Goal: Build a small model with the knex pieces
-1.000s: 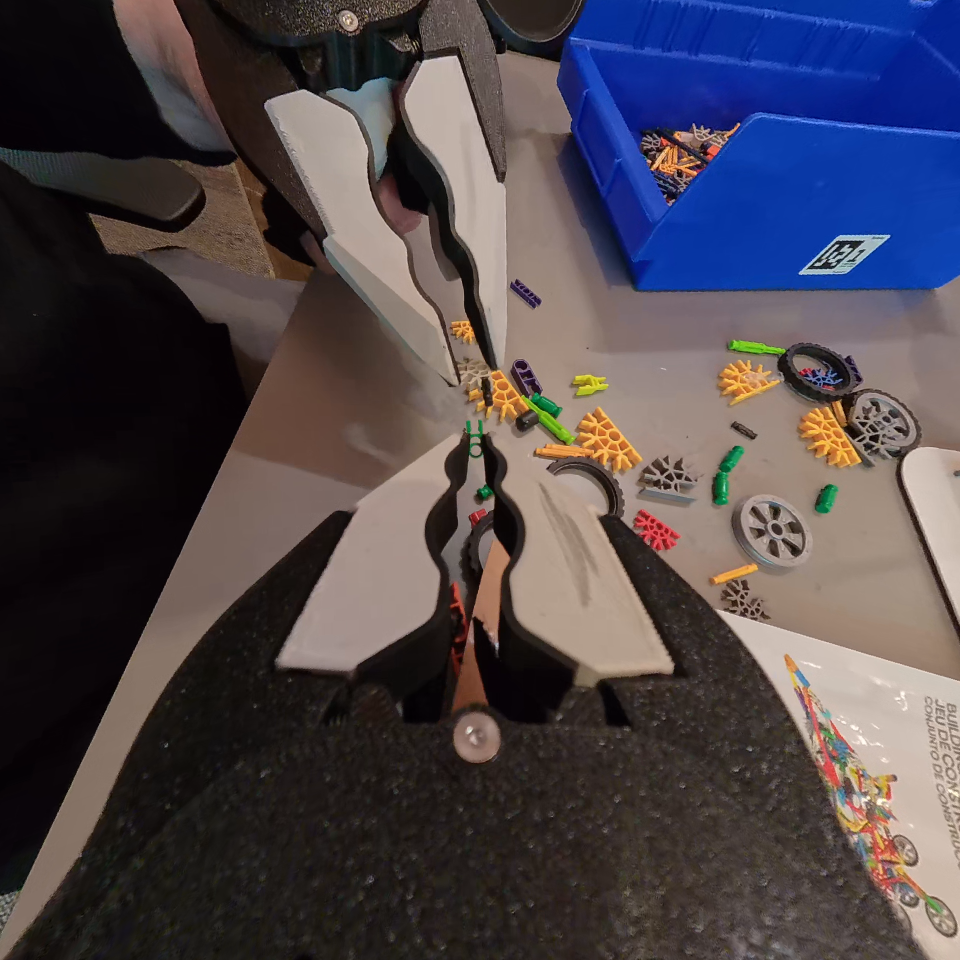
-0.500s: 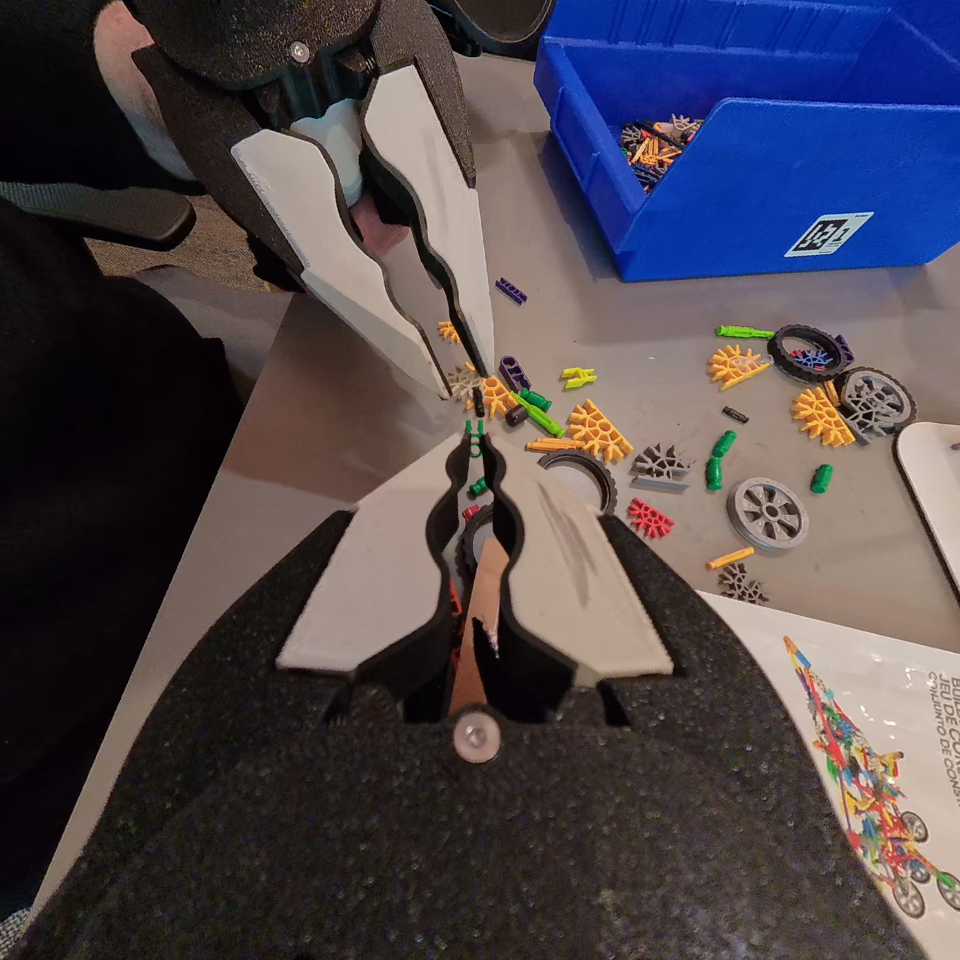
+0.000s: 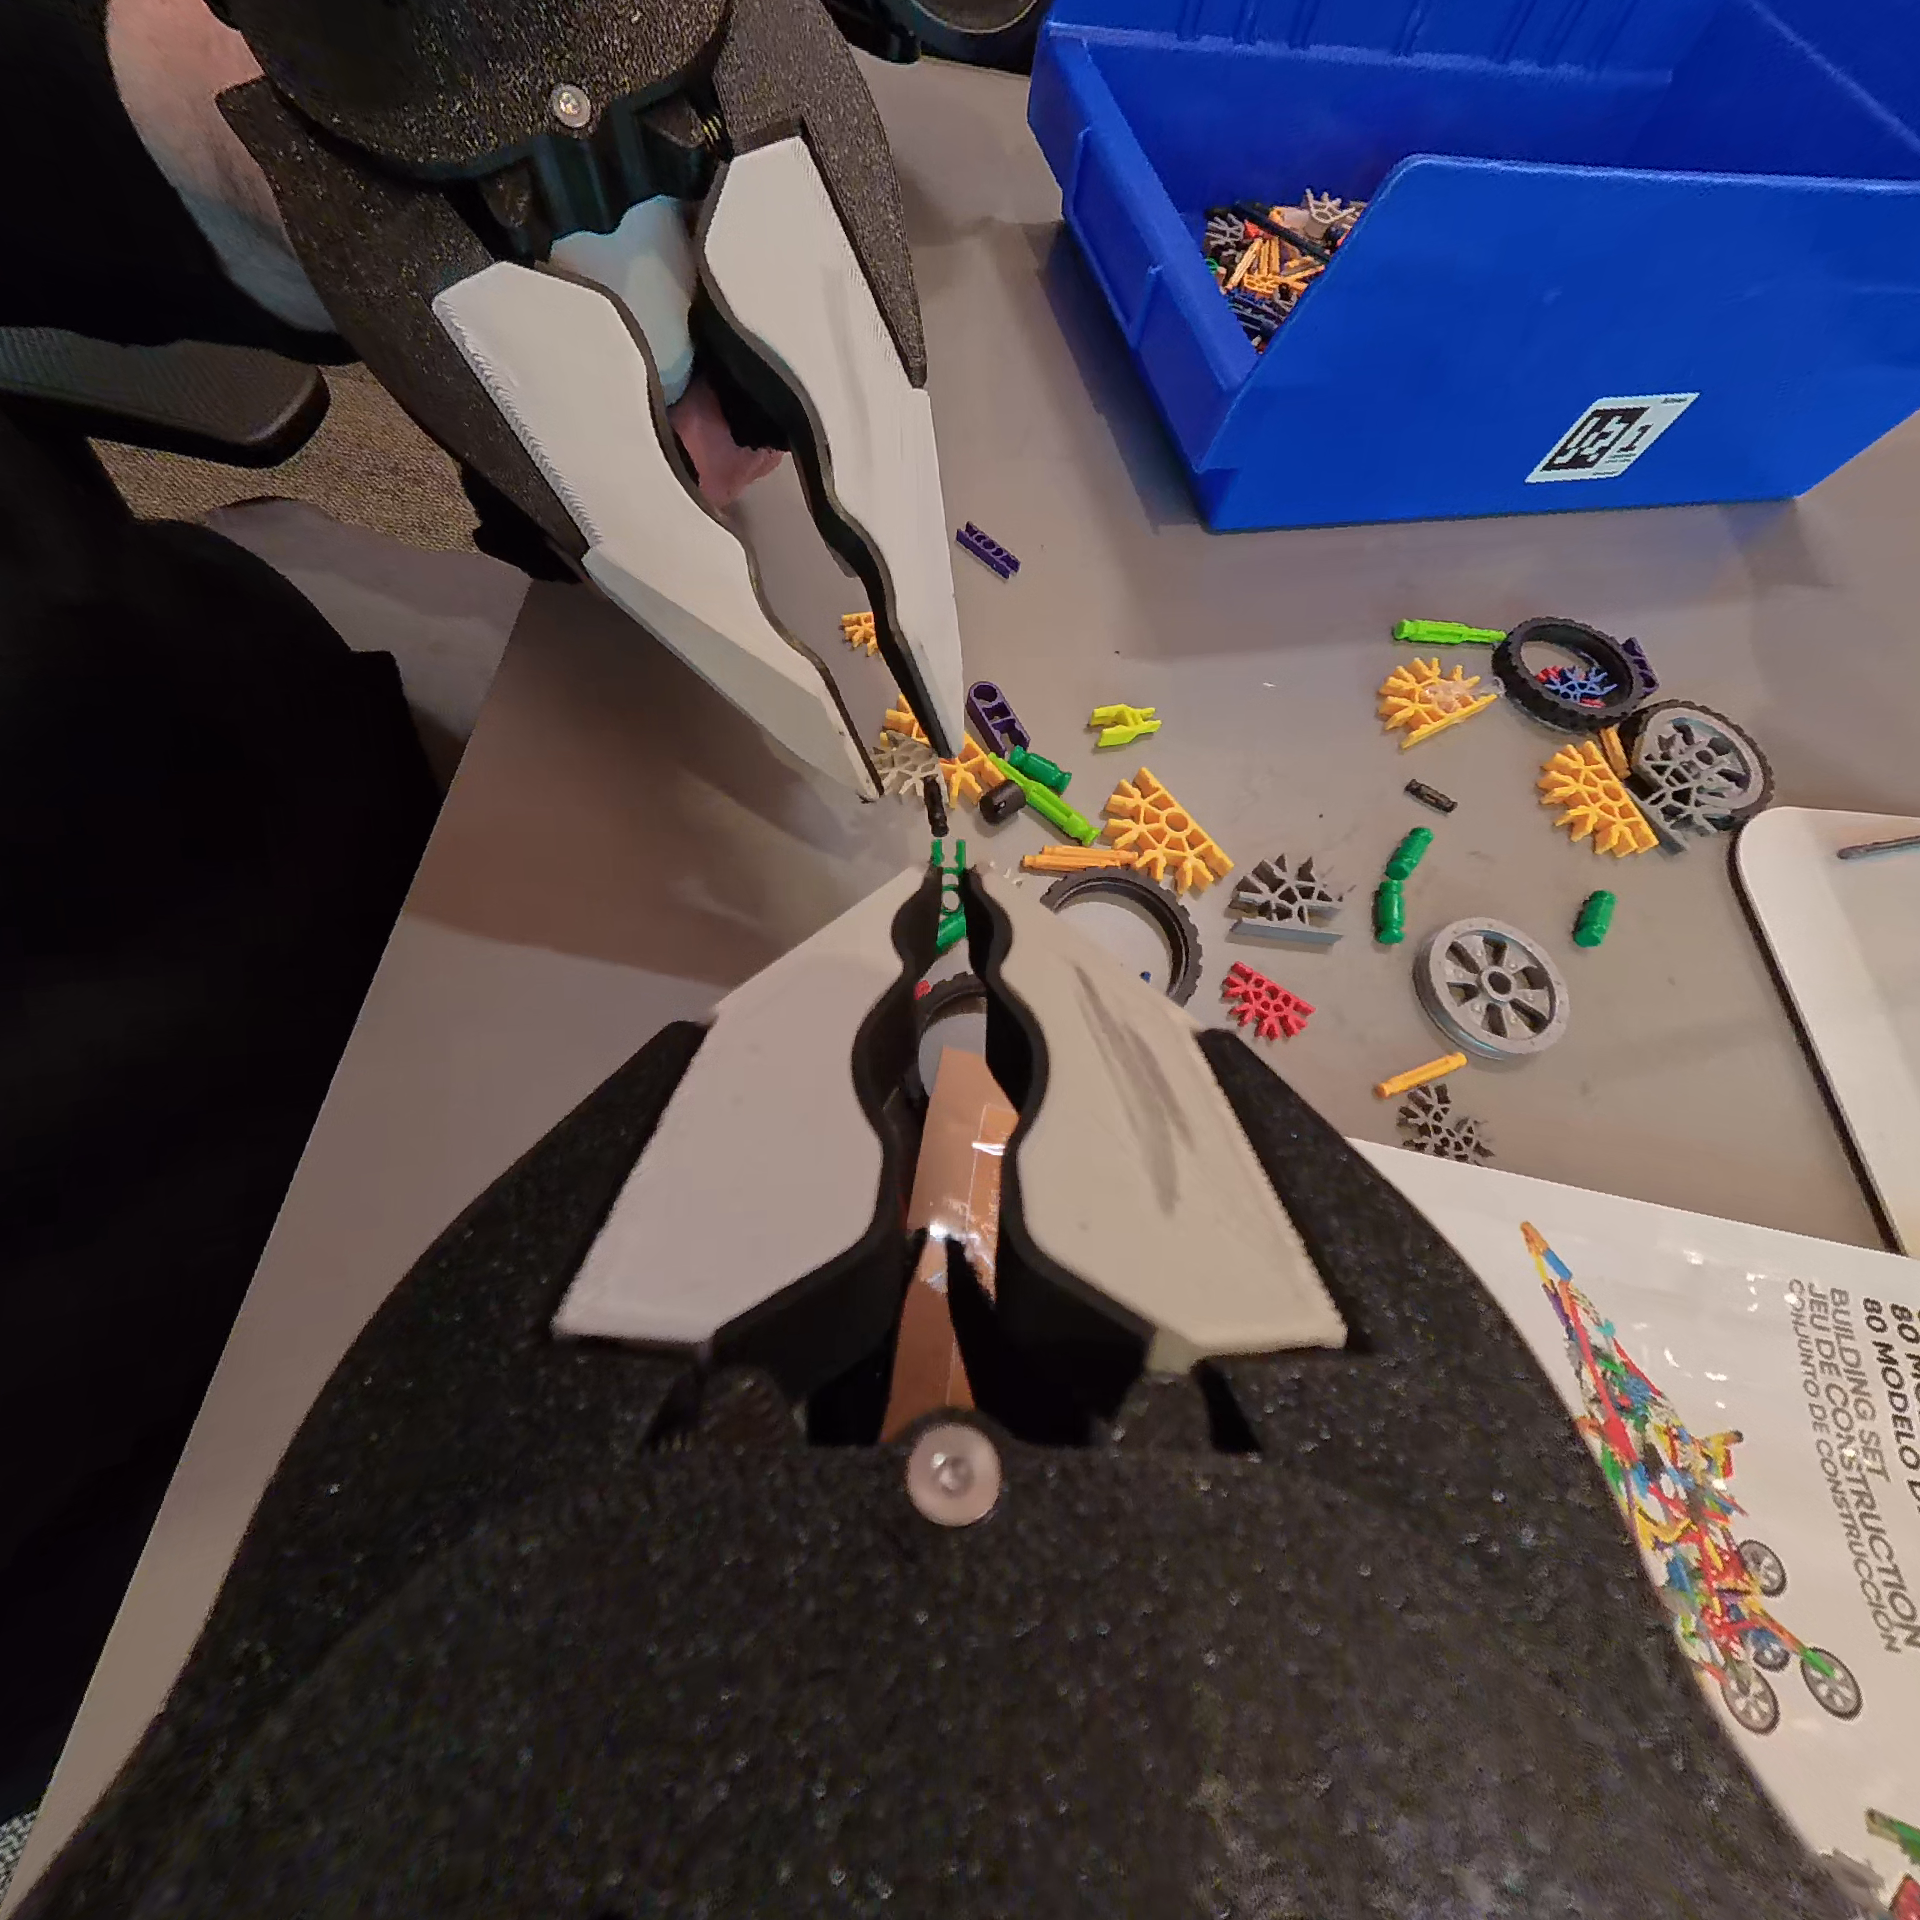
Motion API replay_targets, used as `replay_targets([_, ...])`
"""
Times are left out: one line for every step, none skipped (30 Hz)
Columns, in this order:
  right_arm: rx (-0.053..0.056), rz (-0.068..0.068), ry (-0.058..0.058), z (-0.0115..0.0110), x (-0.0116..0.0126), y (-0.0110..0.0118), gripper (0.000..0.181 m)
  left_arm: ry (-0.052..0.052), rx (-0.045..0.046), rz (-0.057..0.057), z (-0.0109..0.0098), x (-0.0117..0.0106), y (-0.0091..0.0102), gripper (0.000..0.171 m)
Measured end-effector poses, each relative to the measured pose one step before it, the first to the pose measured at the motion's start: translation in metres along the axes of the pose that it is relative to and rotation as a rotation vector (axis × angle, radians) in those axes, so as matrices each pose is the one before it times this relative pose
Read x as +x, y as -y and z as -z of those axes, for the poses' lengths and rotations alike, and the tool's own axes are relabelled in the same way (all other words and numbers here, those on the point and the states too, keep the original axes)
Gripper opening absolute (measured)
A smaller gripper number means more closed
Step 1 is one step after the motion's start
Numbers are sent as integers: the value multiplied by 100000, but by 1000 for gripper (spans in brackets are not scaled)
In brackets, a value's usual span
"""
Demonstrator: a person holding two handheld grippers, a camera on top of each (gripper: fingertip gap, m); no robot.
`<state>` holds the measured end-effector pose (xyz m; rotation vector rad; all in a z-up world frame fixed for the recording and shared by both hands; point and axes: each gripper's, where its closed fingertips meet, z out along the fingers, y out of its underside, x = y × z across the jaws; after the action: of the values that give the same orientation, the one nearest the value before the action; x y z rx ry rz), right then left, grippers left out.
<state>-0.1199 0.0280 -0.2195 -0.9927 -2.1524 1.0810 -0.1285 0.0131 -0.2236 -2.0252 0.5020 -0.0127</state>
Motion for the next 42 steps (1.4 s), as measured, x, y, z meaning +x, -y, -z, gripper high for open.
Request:
replay_targets([163,-66,-250,49,50,29,2,151,20,34,-3,-33,12,12])
replay_targets([179,-25,-125,48,35,31,2,-94,-131,80,-21,10,-15,12])
replay_targets([62,-103,-65,27,23,9,2,-39,-173,-46,-17,8,-30,12])
replay_targets([-21,13,-168,18,28,-2,2,70,-146,-133,-15,9,-23,12])
replay_targets([-118,-68,-181,17,37,-25,3,-109,-251,28,-22,29,-33,12])
replay_targets([-291,-320,-245,3,73,-63,3,-1,-221,4,-7,19,-37,12])
replay_targets([-240,-144,-287,14,72,-51,3,87,-94,-82,-1,17,-24,12])
replay_targets([90,127,-207,35,39,10,3,-100,-128,27,8,40,-24,12])
replay_targets([261,5,12,41,-3,47,2,-143,-332,86,-13,43,-56,12])
replay_targets([29,6,9,20,4,13,2,-36,-529,-78,-8,37,-85,12])
replay_targets([-95,95,-147,10,13,-13,2,34,-355,-202,7,36,-61,12])
replay_targets([-85,124,-36,5,-8,-7,3,-298,-404,-32,1,76,-55,12])
replay_targets([-120,144,124,-10,-33,-13,3,-429,-711,-50,-27,109,-111,12])
replay_targets([-170,162,100,-16,-38,-24,3,27,-1043,-214,-38,41,-169,13])
replay_targets([-234,96,53,-20,-23,-42,3,23,-1102,-287,-41,47,-181,12])
replay_targets([-257,72,69,-26,-21,-41,3,-74,-974,-147,-29,76,-162,12])
replay_targets([-250,117,17,-31,-12,-48,3,69,-975,-116,-4,71,-151,12])
replay_targets([-142,146,-91,-4,6,-20,3,45,-652,-170,42,108,-106,12])
replay_targets([-25,19,-31,-3,-2,1,3,-548,-718,293,47,184,-125,12])
replay_targets([-51,22,-36,4,7,-7,3,-917,-1388,765,7,206,-246,12])
replay_targets([-96,108,-172,10,18,-13,3,-318,-1412,295,-3,112,-286,12])
replay_targets([-106,135,-126,-1,11,-6,3,-135,-1324,-10,-7,75,-299,12])
replay_targets([-177,164,-32,-6,-9,-20,3,-690,-1486,214,-47,128,-329,12])
replay_targets([-325,194,-12,-27,-25,-53,3,-851,-1094,204,-58,163,-271,12])
replay_targets([-327,222,-80,-23,-5,-58,3,-684,-819,66,-63,147,-214,12])
replay_targets([-239,172,-37,-24,-13,-37,3,-657,-940,28,-85,150,-190,12])
replay_targets([-143,72,-32,-17,-4,-24,3,-297,-609,-284,-62,107,-110,13])
replay_targets([-143,47,-48,-1,7,-36,3,-146,-242,-432,-45,94,-24,12])
replay_targets([-147,69,-62,-7,10,-21,3,-566,-401,-179,-51,125,-28,12])
replay_targets([-87,30,82,8,-17,-24,3,-599,-408,-193,-41,123,-38,12])
replay_targets([-114,19,86,-2,-20,-20,3,-283,-443,-265,-57,64,-55,12])
replay_targets([-118,84,-37,-6,-6,-16,3,-241,-540,-86,-48,36,-91,12])
replay_targets([-88,109,2,5,-15,-7,3,-462,-565,64,-72,63,-101,12])
replay_targets([-149,70,87,-11,-19,-16,3,-266,-327,-44,-63,48,-73,12])
replay_targets([-190,86,24,-2,-8,-38,3,-313,-500,-42,-67,60,-95,12])
replay_targets([-152,5,-43,5,5,-29,3,-352,-501,-85,-56,74,-89,12])
replay_targets([-103,-126,81,7,8,-32,3,-199,-446,-90,-65,33,-66,12])
replay_targets([-59,-78,42,12,5,-17,3,-281,-459,-58,-34,32,-43,13])
replay_targets([-57,-35,25,19,4,-21,3,-334,-244,66,-26,34,5,12])
replay_targets([-147,-27,169,-8,-23,-33,3,-621,-60,189,-5,68,8,12])
replay_targets([-284,9,178,-27,-27,-43,3,-242,-3,59,-4,19,14,13])
replay_targets([-338,132,13,-31,-12,-66,3,-137,-12,241,-4,-8,-6,13])
